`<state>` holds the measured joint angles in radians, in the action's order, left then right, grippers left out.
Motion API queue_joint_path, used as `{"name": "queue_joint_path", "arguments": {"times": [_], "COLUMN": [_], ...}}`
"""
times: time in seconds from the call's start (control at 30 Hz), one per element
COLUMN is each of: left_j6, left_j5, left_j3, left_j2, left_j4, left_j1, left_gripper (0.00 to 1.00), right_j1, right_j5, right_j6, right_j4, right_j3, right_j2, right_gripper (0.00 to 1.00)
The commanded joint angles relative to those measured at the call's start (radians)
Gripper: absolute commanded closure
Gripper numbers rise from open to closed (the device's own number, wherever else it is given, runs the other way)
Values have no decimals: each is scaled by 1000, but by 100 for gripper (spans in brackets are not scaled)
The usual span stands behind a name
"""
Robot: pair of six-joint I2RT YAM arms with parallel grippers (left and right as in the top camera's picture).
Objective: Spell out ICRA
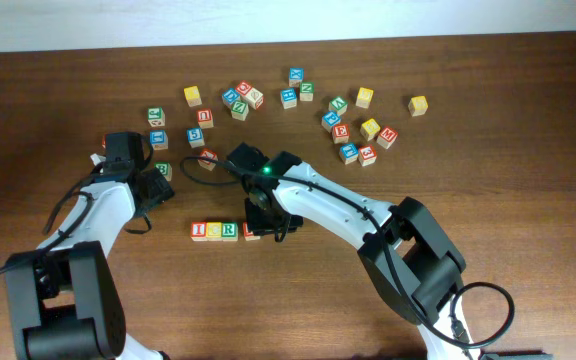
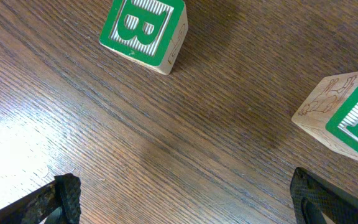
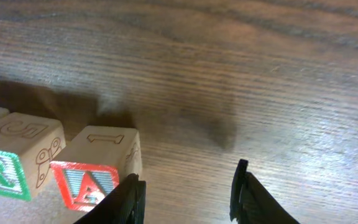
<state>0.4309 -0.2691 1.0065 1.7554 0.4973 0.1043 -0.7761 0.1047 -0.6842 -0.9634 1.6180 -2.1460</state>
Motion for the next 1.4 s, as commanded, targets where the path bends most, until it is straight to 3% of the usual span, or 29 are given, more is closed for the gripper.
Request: {"name": "queue_joint_path", "arguments": {"times": [0.0, 0.17, 0.8, 1.0, 1.37], "left_j6": [2, 2, 2, 2, 2], "left_j5": [0, 0, 0, 0, 0], "left_j3": [10, 10, 10, 10, 10], "left_j2": [8, 8, 8, 8, 8], "left_j4": [1, 1, 1, 1, 1], "left_j1": [2, 2, 2, 2, 2], "left_gripper": [1, 1, 1, 1, 1], "right_j1": [-4, -3, -3, -3, -3], "right_j5": [27, 27, -30, -30, -30], "right_j6": [-15, -76, -76, -76, -76], "right_j4": [2, 3, -24, -23, -23], "right_j3": [14, 14, 8, 8, 8], "right_j2": [2, 2, -4, -4, -4], "right_gripper": [63, 63, 62, 72, 73]}}
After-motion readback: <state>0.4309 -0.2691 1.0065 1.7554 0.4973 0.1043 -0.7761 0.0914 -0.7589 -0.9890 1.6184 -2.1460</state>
